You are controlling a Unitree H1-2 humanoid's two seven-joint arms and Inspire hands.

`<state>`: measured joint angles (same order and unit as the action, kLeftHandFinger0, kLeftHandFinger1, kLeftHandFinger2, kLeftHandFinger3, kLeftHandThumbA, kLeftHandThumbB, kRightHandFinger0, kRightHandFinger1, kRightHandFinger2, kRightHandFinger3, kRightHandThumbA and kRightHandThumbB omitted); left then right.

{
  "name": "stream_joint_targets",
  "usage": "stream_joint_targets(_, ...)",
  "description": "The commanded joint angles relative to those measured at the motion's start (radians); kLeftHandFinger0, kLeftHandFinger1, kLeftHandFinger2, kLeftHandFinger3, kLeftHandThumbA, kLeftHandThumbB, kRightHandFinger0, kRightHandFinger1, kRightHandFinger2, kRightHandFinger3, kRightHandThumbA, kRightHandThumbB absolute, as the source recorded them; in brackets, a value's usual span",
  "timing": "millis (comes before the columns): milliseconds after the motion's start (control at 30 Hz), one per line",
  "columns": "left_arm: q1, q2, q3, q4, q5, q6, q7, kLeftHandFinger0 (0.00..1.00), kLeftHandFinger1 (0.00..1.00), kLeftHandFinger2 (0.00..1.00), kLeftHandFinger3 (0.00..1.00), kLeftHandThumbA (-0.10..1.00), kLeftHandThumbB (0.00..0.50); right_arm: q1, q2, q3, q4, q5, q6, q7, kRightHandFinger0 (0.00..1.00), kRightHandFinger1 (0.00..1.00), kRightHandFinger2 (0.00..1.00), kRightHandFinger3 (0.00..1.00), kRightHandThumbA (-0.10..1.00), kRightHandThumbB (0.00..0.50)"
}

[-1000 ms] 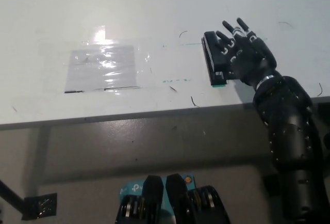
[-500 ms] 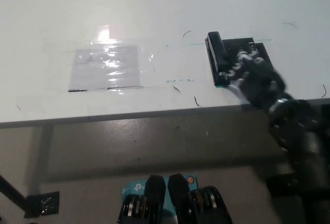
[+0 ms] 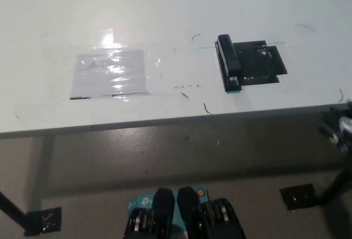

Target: A stapler is kept infront of the robot on the black mark on the desk and the robot uses its right hand to lift the top of the stapler to open it

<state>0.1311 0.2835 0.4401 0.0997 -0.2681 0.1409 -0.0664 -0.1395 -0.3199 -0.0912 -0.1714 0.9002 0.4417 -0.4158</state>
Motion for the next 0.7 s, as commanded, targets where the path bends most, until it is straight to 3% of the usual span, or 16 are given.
stream_joint_targets(0,-0.012,0.04,0.009,-0.022,-0.007,0.004,0.001,0.53,0.62,0.75,0.88,0.38,0.126,0.017,-0.022,0.006,0.048,-0.247,-0.142,0.077,0.49,0.51,0.64,0.88,0.18,0.031)
stream_joint_targets(33,-0.012,0.04,0.008,-0.026,-0.004,0.008,0.004,0.52,0.62,0.75,0.89,0.38,0.123,0.015,-0.012,0.008,0.098,-0.281,-0.172,0.073,0.45,0.46,0.58,0.82,0.18,0.042)
stream_joint_targets(100,-0.009,0.041,0.009,-0.022,-0.009,0.005,-0.003,0.54,0.62,0.75,0.89,0.39,0.124,0.009,-0.002,0.008,0.155,-0.304,-0.201,0.082,0.4,0.41,0.54,0.79,0.19,0.042)
stream_joint_targets(167,-0.005,0.041,0.008,-0.017,-0.011,0.0,-0.008,0.56,0.65,0.78,0.9,0.4,0.119,-0.004,0.027,-0.004,0.23,-0.308,-0.236,0.087,0.45,0.45,0.54,0.81,0.18,0.037)
stream_joint_targets(233,-0.003,0.04,0.006,-0.027,-0.002,0.007,-0.001,0.57,0.65,0.78,0.91,0.4,0.121,-0.016,0.051,-0.012,0.258,-0.31,-0.249,0.088,0.39,0.42,0.52,0.78,0.17,0.085)
stream_joint_targets(367,-0.014,0.042,0.004,0.004,-0.004,-0.025,-0.012,0.55,0.64,0.78,0.92,0.41,0.127,-0.036,0.102,-0.021,0.318,-0.326,-0.284,0.126,0.38,0.41,0.52,0.8,0.2,0.08)
stream_joint_targets(667,-0.018,0.04,0.007,-0.008,-0.009,-0.015,-0.008,0.55,0.64,0.76,0.89,0.39,0.131,-0.049,0.138,-0.027,0.332,-0.436,-0.287,0.13,0.36,0.38,0.47,0.78,0.23,0.077)
